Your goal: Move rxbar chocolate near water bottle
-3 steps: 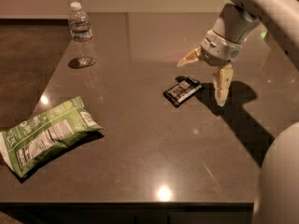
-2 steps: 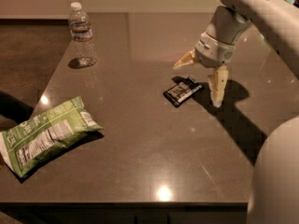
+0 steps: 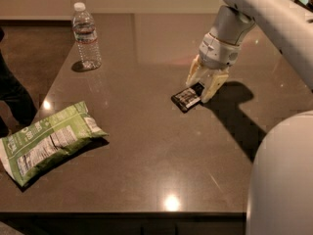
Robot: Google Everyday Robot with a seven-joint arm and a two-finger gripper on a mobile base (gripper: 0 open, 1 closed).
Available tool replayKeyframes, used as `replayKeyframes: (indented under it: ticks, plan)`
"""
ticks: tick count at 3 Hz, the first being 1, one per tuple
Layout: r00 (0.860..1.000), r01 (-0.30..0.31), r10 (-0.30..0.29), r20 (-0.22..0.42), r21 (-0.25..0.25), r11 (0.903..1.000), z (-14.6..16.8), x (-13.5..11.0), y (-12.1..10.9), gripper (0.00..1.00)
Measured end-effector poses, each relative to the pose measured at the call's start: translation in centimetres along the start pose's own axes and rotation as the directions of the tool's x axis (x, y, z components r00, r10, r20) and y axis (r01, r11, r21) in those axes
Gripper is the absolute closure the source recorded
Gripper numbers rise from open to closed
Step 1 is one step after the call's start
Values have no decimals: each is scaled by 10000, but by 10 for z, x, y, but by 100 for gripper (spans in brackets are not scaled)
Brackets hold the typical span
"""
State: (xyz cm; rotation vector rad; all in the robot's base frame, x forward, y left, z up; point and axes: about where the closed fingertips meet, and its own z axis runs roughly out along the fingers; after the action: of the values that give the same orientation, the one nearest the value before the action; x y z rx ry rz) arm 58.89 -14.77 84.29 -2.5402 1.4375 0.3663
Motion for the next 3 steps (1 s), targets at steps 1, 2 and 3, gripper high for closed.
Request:
replayKeyframes:
  ticks: [1,2,3]
  plan:
    - [10000,19,-19,-85,-41,10000,1,3,-2,71]
    - [9995,309,-307,-77,304,9991,-13,-5,-12,95]
    - [9990,435,-442,72,764,9961,-27,-17,-32,100]
